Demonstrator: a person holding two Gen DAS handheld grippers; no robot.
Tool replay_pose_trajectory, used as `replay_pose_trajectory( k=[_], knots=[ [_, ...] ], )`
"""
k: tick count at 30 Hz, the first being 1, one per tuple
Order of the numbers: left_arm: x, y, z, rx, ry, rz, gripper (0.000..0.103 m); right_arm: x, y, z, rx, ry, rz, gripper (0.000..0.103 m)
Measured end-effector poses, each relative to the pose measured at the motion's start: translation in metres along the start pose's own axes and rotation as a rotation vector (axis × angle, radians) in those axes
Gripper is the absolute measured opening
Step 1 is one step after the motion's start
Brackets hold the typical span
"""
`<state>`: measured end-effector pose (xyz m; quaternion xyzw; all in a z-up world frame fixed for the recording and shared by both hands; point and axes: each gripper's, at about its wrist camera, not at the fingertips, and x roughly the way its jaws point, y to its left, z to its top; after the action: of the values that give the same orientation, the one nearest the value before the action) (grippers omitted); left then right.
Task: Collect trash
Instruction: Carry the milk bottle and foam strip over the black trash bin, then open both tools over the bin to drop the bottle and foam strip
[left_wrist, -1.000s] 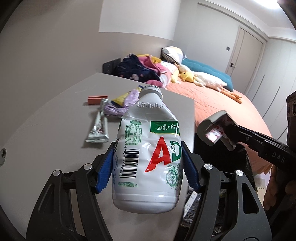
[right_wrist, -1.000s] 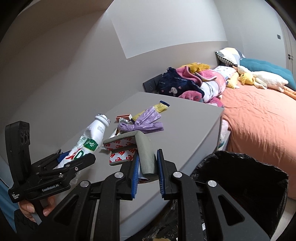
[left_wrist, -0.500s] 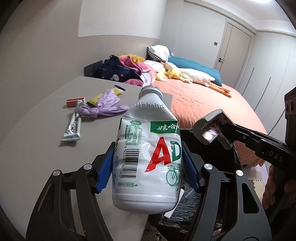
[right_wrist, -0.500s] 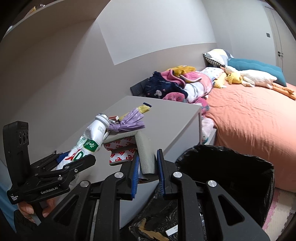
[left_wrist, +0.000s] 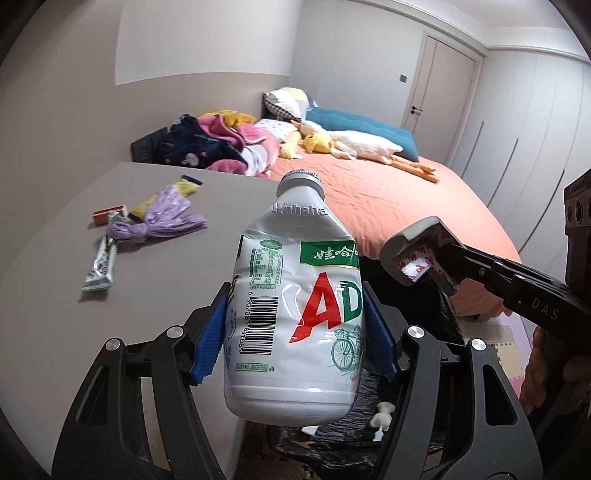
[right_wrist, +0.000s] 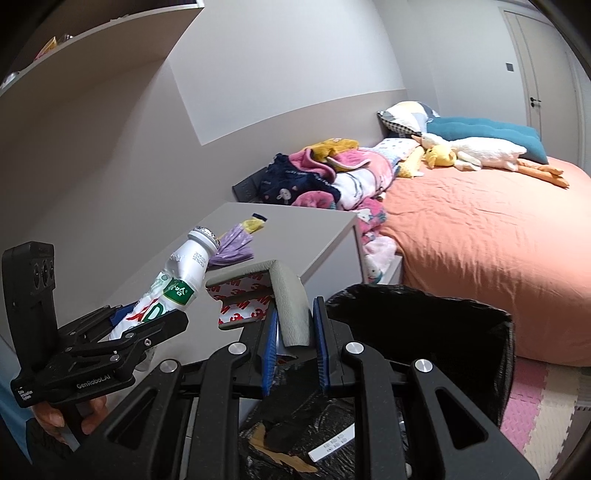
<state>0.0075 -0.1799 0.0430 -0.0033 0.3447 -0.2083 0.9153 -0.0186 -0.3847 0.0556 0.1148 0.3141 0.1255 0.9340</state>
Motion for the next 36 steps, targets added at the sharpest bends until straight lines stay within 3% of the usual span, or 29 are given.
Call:
replay_pose_trajectory(
  k=[29,31,32,33,36],
  knots=[
    [0.049,-0.079,-0.005,0.109,0.098,-0.162,0.065,-0.041,-0.074,-0.013,0.118,-0.026,-0.151,0.020],
    [0.052,-0.081,-0.006,0.113,0.127,-0.166,0.087,-0.046,-0.082,-0.012,0.156,-0.043,-0.183,0.046],
    [0.053,-0.081,-0.007,0.110,0.122,-0.147,0.097,-0.049,-0.086,-0.011,0.170,-0.061,-0.211,0.075],
    [0.052,-0.081,-0.007,0.111,0.116,-0.137,0.097,-0.053,-0.088,-0.012,0.177,-0.082,-0.231,0.083],
    [0.053,-0.078,-0.007,0.102,0.121,-0.136,0.097,-0.059,-0.092,-0.011,0.186,-0.104,-0.242,0.083]
  ],
)
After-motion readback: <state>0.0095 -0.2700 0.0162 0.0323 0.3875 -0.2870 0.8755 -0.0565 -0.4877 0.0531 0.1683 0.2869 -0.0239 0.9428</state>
